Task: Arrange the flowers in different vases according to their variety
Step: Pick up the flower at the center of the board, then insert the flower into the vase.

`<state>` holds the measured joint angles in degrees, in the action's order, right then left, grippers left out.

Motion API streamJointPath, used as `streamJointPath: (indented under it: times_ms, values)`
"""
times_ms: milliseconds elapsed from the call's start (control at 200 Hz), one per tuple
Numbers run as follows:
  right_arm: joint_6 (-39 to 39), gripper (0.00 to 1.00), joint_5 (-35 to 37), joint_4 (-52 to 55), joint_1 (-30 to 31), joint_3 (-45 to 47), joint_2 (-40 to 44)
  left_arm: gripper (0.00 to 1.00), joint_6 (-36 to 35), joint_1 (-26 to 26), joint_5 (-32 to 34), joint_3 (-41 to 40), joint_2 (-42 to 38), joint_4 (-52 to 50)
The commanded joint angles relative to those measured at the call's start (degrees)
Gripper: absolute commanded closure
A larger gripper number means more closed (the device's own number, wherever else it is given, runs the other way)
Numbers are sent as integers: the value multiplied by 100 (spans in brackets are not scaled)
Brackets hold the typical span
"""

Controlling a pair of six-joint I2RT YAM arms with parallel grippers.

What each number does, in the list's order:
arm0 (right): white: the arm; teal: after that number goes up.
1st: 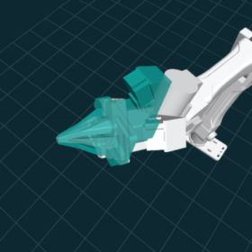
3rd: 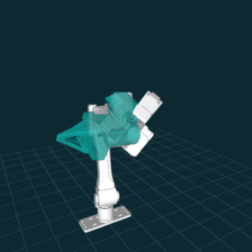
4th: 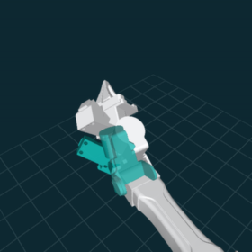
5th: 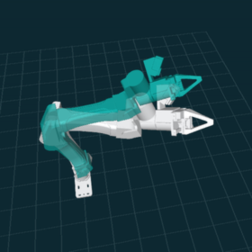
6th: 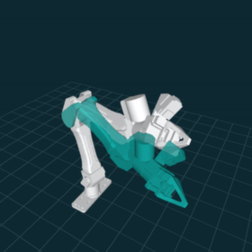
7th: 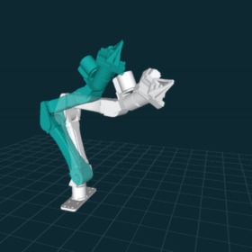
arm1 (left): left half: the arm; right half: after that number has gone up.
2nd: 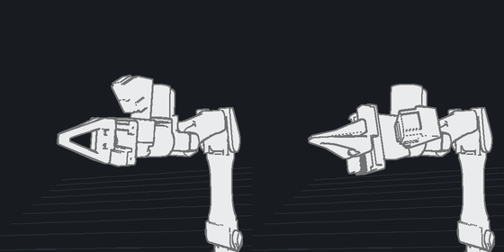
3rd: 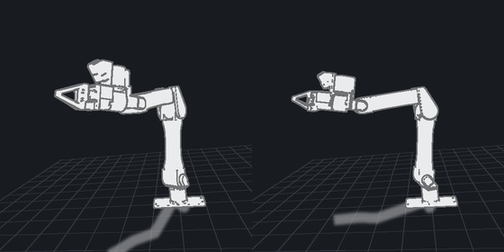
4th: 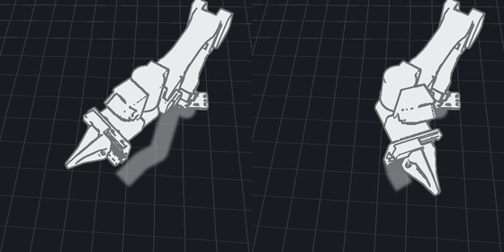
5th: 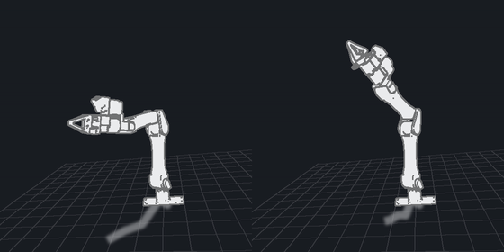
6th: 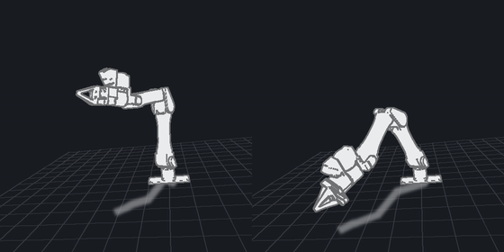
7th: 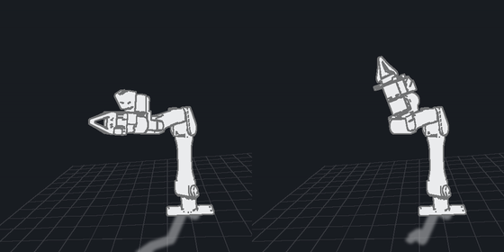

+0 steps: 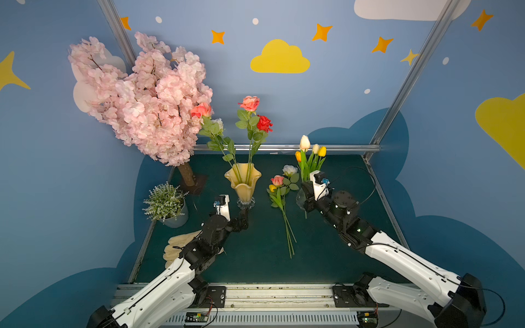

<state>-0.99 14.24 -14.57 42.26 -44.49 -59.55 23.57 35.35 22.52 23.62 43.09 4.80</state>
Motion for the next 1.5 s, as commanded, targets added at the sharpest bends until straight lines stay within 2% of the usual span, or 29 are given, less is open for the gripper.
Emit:
streamJointPath:
  times_ms: [0,285,531,736,886,961,1021,1126,1227,1357,1422,1492]
  values:
    - [-532,100,554,-732,-231,-366,-40,0,-55,-21,-2,8,-47,109]
    - [-671,100,486,-1546,-1034,-952,-900,0,-61,-20,-19,-6,-30,135]
    - [-797,100,232,-1896,-1258,-1324,-1763,0,-75,-20,-45,-19,-1,171]
    - [-893,100,135,-2435,-1263,-1003,-2191,0,-83,-20,-79,-15,34,208]
    - [-755,100,180,-3437,-1256,-569,-2396,0,-72,-20,-112,-2,102,232]
    - [-781,80,45,-3885,-1242,-317,-2378,0,-68,-19,-125,9,140,241]
    - [-722,63,-55,-3675,-1205,-245,-2207,0,-58,-20,-137,20,186,241]
    - [-507,53,-290,-2706,-1161,-301,-1701,0,-55,-19,-169,39,252,250]
    - [-354,44,-830,-1482,-1158,-422,-1141,0,-38,-20,-200,54,287,255]
    - [289,36,-1221,94,-1150,-586,-438,0,-26,-21,-229,64,318,246]
    - [447,33,-1390,589,-1141,-536,-157,0,-5,-22,-243,70,331,241]
    - [754,26,-1460,1014,-1141,-401,148,0,3,-20,-285,81,354,247]
